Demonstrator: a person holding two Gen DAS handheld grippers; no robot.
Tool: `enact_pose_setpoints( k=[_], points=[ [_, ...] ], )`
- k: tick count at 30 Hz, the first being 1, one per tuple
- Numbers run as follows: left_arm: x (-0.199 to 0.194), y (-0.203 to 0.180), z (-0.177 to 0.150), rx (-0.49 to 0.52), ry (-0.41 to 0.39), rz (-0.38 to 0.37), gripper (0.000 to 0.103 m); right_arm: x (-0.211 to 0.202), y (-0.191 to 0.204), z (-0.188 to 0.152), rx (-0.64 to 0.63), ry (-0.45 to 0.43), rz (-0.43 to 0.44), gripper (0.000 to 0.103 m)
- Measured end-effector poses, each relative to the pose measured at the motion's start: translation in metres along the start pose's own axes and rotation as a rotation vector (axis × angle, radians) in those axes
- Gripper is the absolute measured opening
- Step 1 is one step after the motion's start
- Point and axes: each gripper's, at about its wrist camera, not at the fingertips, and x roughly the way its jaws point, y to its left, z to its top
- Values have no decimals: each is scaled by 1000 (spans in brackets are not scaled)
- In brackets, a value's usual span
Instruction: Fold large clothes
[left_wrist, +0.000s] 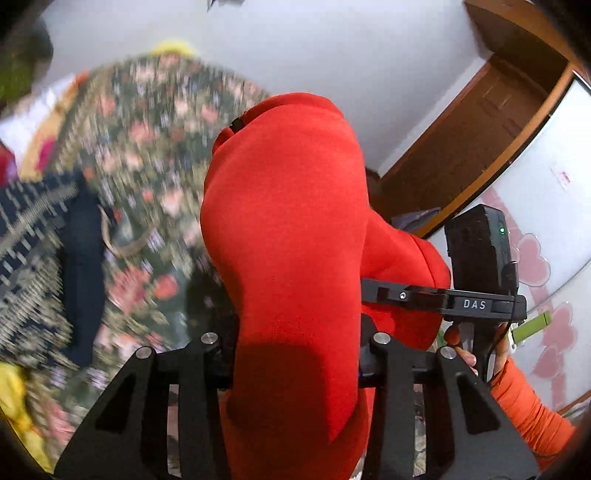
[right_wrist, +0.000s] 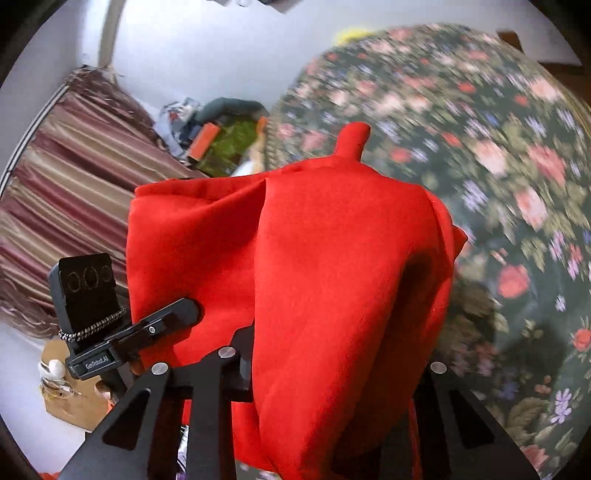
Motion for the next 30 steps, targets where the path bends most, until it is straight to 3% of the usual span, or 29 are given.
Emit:
enact_pose_setpoints(
  k=[7, 16, 23, 30],
  points=[
    [-81, 30, 26, 14, -114, 17, 41, 12, 83, 28, -93, -61, 36, 27],
    [-139, 111, 34, -41, -152, 66, 41, 98, 154, 50, -142, -22, 58, 27],
    [-139, 198, 27, -137, -97, 85, 42, 202, 161, 55, -121, 77, 79, 27],
    [-89, 321, 6, -375, 15, 147, 45, 306, 133, 59, -118, 202, 14, 27]
  ],
)
